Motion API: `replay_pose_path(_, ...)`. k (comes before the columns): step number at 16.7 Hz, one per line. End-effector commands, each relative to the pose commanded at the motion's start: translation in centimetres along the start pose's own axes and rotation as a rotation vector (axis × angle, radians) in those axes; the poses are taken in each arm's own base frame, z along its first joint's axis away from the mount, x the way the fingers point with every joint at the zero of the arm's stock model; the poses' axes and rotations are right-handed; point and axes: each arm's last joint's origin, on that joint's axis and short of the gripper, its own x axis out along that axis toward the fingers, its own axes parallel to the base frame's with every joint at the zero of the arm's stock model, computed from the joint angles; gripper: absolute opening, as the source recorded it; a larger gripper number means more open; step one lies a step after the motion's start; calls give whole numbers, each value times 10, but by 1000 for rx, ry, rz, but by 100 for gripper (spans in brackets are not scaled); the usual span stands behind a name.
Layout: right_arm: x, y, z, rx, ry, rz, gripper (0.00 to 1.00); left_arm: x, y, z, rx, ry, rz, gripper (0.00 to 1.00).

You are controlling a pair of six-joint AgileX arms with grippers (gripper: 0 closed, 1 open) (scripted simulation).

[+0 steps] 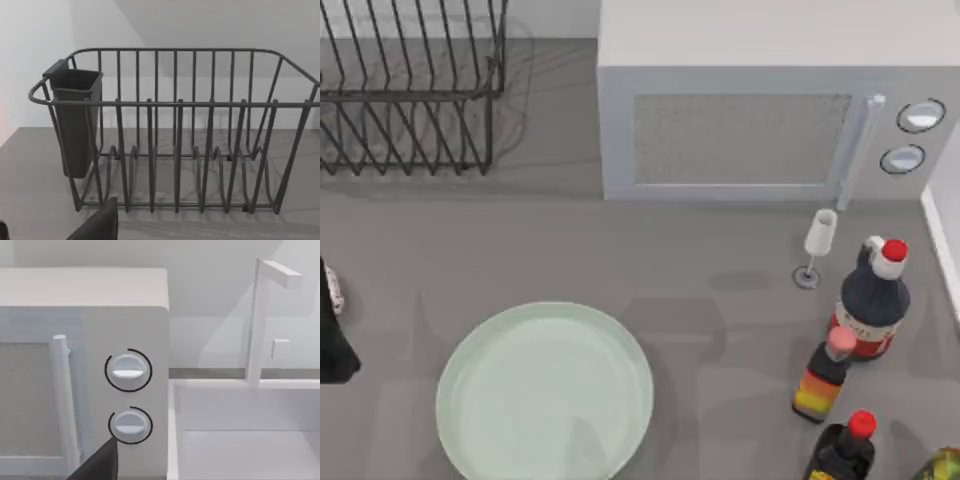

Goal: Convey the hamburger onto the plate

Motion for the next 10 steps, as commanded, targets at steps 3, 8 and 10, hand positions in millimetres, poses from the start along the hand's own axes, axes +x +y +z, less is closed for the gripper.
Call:
replay_pose_path(3, 0, 0, 0, 0, 0, 0, 100, 0, 0, 2, 8, 5, 0, 100)
replay_pose_path(8, 0, 0, 0, 0, 0, 0, 100, 3, 2, 38, 157, 135, 6, 100)
replay_pose_path(10, 0, 0, 0, 0, 0, 0, 100, 12, 4, 58, 243, 248, -1, 100)
